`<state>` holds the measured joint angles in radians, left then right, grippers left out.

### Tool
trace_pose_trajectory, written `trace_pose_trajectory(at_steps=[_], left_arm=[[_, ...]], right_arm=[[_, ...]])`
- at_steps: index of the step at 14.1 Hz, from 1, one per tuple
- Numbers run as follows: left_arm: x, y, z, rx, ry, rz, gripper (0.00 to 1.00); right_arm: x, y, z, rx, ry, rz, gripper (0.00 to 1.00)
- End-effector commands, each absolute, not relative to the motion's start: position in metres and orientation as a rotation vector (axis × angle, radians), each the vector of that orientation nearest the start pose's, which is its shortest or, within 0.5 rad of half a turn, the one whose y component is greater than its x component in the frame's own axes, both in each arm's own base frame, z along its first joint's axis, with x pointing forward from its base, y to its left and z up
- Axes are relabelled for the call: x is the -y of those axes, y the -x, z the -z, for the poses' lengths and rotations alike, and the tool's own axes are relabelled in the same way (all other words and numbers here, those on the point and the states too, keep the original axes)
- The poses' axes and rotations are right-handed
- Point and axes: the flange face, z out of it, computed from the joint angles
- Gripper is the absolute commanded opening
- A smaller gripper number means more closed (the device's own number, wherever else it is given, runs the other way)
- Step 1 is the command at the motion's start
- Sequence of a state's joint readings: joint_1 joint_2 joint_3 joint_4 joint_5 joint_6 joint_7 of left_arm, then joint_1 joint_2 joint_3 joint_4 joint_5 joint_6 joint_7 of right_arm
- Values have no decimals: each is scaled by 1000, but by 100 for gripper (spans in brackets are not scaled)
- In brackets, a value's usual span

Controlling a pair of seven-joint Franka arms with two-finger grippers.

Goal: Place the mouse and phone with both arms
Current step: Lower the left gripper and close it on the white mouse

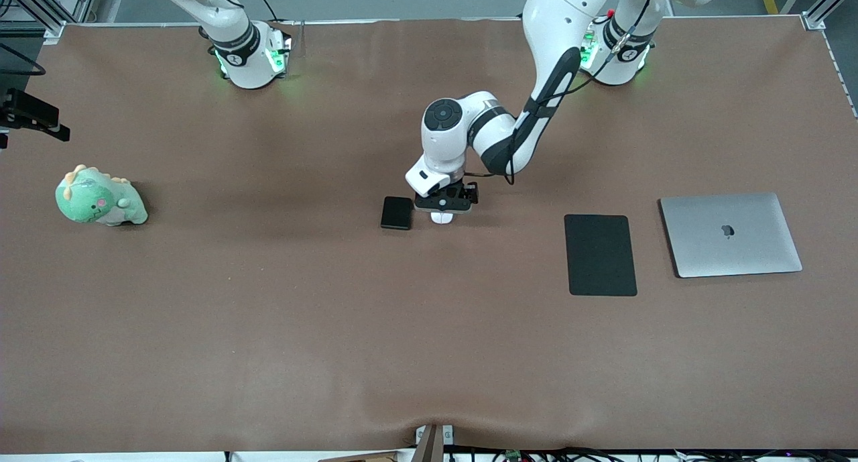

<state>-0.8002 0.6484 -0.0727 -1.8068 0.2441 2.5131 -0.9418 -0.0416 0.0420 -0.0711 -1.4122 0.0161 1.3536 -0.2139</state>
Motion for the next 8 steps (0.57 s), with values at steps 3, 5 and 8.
trace_pose_trajectory(at_steps=[3, 5, 8], left_arm=[[511, -424, -178, -152, 3122, 233, 100], [510, -423, -172, -155, 3116, 224, 100], [514, -418, -172, -166, 3117, 222, 97]], right_arm=[[62, -541, -655, 162, 3088, -156, 100], [64, -542, -654, 157, 3087, -158, 100], [60, -542, -654, 167, 3086, -156, 100]])
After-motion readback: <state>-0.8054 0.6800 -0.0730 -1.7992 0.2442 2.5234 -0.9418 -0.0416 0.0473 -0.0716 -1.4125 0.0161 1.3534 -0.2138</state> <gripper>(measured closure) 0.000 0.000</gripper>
